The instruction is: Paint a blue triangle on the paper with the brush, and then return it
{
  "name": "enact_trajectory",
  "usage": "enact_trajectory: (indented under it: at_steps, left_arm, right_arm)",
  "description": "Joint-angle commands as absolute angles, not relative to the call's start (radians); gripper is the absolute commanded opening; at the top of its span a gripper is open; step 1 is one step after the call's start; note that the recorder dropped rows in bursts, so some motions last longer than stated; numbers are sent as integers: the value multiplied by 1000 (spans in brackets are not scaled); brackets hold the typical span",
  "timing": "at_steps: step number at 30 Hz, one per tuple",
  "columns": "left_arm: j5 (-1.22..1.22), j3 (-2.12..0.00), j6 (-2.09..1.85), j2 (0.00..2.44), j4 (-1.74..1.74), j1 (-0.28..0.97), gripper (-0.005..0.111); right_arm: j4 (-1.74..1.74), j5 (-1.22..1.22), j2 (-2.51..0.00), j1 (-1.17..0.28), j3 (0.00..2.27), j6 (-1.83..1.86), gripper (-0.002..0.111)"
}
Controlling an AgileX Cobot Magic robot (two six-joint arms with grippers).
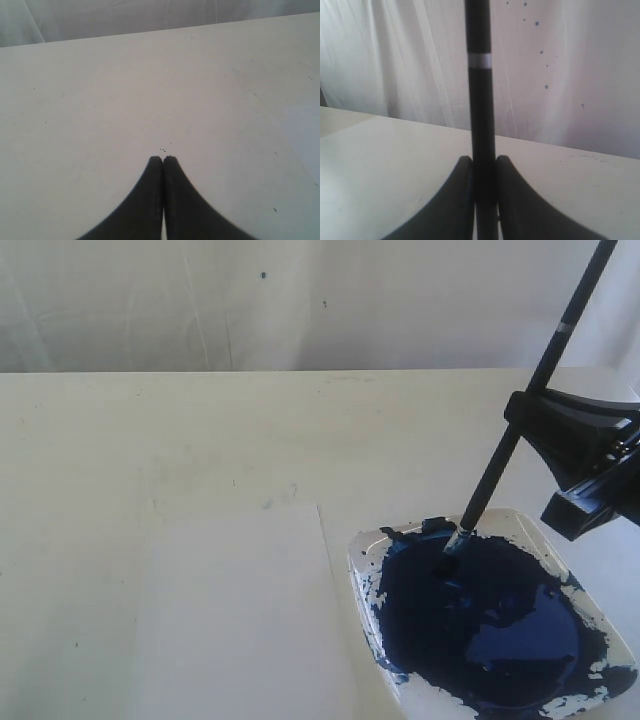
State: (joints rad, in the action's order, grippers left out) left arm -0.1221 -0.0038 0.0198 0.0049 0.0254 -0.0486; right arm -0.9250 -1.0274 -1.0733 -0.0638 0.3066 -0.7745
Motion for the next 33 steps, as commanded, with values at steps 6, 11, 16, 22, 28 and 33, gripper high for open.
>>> enact_trajectory:
  at_steps: [6,11,16,22,28,33]
  left_arm:
    - [148,0,23,0,20,-44,0]
    - [241,0,30,0,20,-44,0]
    - [353,0,84,0,20,-44,0]
    - [740,-11,11,5,-20,-46,0]
    - [302,-262,11,172,-35,-46,0]
    - [-114,-474,0,456,-45,-32,0]
  right_arm:
    - [-916,-1044,-1067,-59,302,-762,0]
    - [-916,-1044,-1067,-59,302,-762,0]
    - [-916,-1044,-1067,-59,302,-762,0]
    - [-909,-1044,-1067,-59,302,-762,0]
    - [-893,-1048,-1067,-59,302,-762,0]
    - [-893,-1047,-1067,-59,302,-770,0]
